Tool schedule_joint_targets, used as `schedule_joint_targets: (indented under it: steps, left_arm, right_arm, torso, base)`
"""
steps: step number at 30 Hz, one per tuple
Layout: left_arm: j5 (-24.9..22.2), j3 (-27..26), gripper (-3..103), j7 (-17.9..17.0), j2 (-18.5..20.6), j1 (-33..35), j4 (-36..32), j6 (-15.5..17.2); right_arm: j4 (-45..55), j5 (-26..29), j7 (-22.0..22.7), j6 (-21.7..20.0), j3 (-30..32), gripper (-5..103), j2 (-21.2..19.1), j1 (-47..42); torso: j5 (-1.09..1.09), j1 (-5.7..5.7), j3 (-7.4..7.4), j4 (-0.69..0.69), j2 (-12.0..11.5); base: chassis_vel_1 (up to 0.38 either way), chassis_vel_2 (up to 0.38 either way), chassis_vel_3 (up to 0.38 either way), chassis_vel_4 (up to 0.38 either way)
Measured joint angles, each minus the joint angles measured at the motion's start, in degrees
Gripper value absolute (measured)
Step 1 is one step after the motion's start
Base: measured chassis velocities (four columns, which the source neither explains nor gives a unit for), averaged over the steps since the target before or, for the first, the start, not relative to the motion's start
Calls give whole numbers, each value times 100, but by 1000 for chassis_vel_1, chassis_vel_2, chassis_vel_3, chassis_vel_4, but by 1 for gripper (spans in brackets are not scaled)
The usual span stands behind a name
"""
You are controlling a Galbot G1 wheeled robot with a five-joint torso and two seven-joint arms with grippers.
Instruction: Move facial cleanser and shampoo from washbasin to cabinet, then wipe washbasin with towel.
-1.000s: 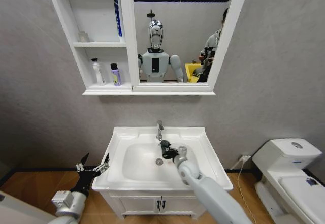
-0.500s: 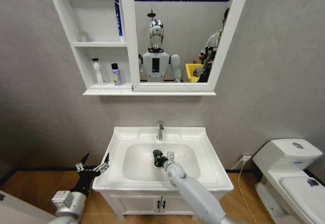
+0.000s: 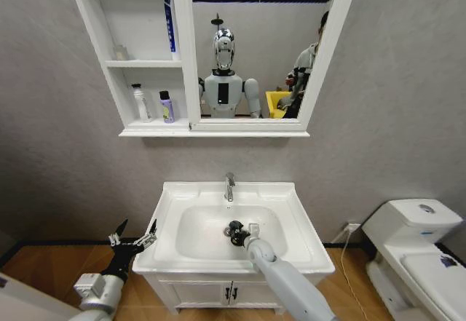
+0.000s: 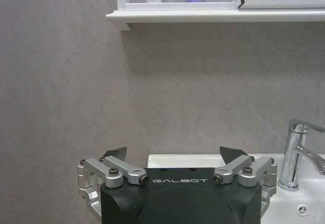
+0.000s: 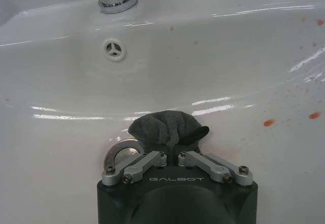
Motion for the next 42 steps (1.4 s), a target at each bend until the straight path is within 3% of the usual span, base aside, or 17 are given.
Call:
schedule_joint_targets:
  steps: [8, 14, 17, 28, 39, 40, 42]
  left_arm:
    - [0, 0, 100, 0, 0, 0, 0, 0]
    - [0, 0, 100, 0, 0, 0, 0, 0]
    - [0, 0, 100, 0, 0, 0, 0, 0]
    - [0, 0, 100, 0, 0, 0, 0, 0]
    - [0, -2, 100, -1, 1, 1, 0, 0]
    - [-1, 2, 100, -7, -1, 1, 1, 0]
    - [0, -1, 100, -5, 1, 0, 0, -2]
  right_arm:
    - [255, -20, 176, -12, 125, 5, -547, -121]
    - [263, -264, 181, 55, 256, 5, -629, -162]
    - [241, -715, 160, 167, 297, 5, -699, -134]
    - [227, -1480, 64, 420, 391, 5, -942, 15]
    - [228, -1717, 27, 566, 633, 5, -1129, 142]
    - [217, -1826, 50, 626, 745, 5, -1187, 175]
    - [232, -1909, 26, 693, 772, 5, -1208, 181]
  torso:
    - [-2, 0, 0, -1, 1]
    - [-1, 0, 0, 0, 1]
    - [-1, 0, 1, -1, 0]
    - [-1, 0, 1, 0, 0]
    - [1, -2, -1, 0, 1]
    - [-24, 0, -2, -11, 1]
    - [4, 2, 1, -11, 0]
  base:
    - [0, 0, 0, 0]
    - [0, 0, 0, 0]
    - [0, 0, 0, 0]
    - [0, 0, 0, 0]
    - [0, 0, 0, 0]
    - [0, 0, 0, 0]
    - [-41, -10, 5, -6]
